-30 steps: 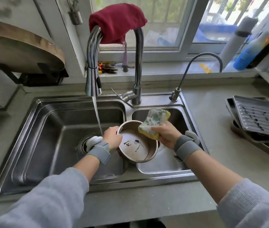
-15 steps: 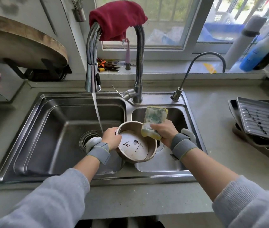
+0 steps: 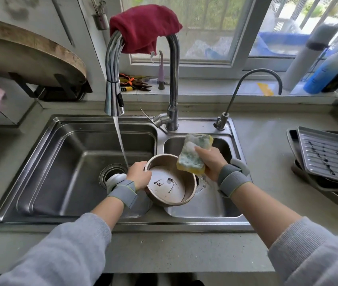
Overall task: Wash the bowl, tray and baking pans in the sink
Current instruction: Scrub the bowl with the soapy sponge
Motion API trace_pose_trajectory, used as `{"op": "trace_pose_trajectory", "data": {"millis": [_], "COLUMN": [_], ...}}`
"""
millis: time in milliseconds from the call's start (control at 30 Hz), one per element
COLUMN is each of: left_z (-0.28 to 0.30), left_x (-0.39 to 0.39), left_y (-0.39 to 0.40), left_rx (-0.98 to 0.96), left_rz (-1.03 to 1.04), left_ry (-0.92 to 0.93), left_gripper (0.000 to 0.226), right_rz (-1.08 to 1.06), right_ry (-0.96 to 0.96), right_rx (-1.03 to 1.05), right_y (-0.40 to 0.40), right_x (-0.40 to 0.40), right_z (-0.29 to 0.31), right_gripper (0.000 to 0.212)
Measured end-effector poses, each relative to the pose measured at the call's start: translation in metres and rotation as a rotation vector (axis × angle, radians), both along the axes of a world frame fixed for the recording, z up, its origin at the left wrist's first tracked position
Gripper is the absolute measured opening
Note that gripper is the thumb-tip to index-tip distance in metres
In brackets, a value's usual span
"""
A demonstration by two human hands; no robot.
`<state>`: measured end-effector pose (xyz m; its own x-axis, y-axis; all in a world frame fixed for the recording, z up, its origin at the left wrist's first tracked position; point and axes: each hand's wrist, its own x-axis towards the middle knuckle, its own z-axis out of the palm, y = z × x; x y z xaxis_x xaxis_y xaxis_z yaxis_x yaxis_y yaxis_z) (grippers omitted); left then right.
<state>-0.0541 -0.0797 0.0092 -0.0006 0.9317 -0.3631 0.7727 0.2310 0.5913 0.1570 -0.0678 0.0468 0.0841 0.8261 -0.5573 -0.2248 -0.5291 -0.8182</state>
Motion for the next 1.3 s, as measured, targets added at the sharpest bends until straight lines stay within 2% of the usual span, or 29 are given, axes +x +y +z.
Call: {"op": "trace_pose_trajectory", "data": {"millis": [67, 233, 400, 467, 533, 633, 700, 767, 833, 900, 1000, 1067, 1100, 1167, 1233, 1300], "left_z": [0.001, 0.001, -0.001, -0.002, -0.004, -0.011, -0.012, -0.016, -0.028, -0.034, -0.044, -0.045, -0.046, -0.043, -0.040, -0.042], "left_x": [0.000, 0.000, -0.001, -0.003, -0.005, -0.010, -0.013, -0.017, -0.025, -0.029, -0.030, -0.028, -0.028, -0.027, -0.027, -0.028], "left_y": [-0.002, -0.003, -0.002, -0.002, -0.003, -0.003, -0.005, -0.011, -0.020, -0.031, -0.040, -0.041, -0.041, -0.041, -0.042, -0.042], "left_rx": [0.001, 0.007, -0.006, -0.013, -0.012, -0.010, -0.023, -0.046, -0.061, -0.067, -0.058, -0.039, -0.033, -0.036, -0.045, -0.060], "left_rz": [-0.002, -0.011, -0.003, 0.009, 0.024, 0.031, 0.021, 0.004, 0.002, -0.003, 0.025, 0.030, 0.025, 0.000, -0.014, -0.012], "left_ry": [0.001, 0.019, 0.015, 0.004, -0.014, -0.041, -0.067, -0.114, -0.157, -0.163, -0.097, -0.019, -0.003, 0.008, 0.011, 0.028], "left_gripper": [0.031, 0.032, 0.030, 0.030, 0.029, 0.024, 0.023, 0.010, 0.021, 0.018, 0.012, 0.011, 0.013, 0.028, 0.047, 0.052], "right_rz": [0.050, 0.009, -0.069, -0.028, 0.112, 0.220, 0.251, 0.381, 0.531, 0.652, 0.830, 0.916, 0.949, 1.046, 1.275, 1.453], "right_ry": [0.001, 0.096, -0.067, -0.018, -0.009, -0.163, -0.419, -0.666, -0.754, -0.809, -0.942, -1.085, -1.153, -1.281, -1.442, -1.505], "right_rx": [0.008, -0.025, -0.019, -0.024, -0.010, 0.036, 0.136, 0.222, 0.259, 0.324, 0.434, 0.618, 0.759, 0.876, 0.778, 0.698], "right_y": [0.000, 0.005, 0.011, 0.008, 0.002, -0.006, -0.008, -0.011, -0.018, -0.026, -0.030, -0.034, -0.038, -0.044, -0.052, -0.057], "right_x": [0.000, 0.001, 0.000, -0.001, -0.002, -0.004, -0.004, -0.005, -0.013, -0.022, -0.038, -0.052, -0.058, -0.064, -0.065, -0.062], "right_z": [0.004, 0.006, 0.001, 0.002, 0.002, -0.006, -0.010, -0.010, -0.015, -0.017, -0.030, -0.043, -0.051, -0.069, -0.078, -0.082], "right_gripper": [0.031, 0.037, 0.028, 0.022, 0.023, 0.027, 0.026, 0.022, 0.019, 0.019, 0.021, 0.021, 0.021, 0.017, 0.029, 0.038]}}
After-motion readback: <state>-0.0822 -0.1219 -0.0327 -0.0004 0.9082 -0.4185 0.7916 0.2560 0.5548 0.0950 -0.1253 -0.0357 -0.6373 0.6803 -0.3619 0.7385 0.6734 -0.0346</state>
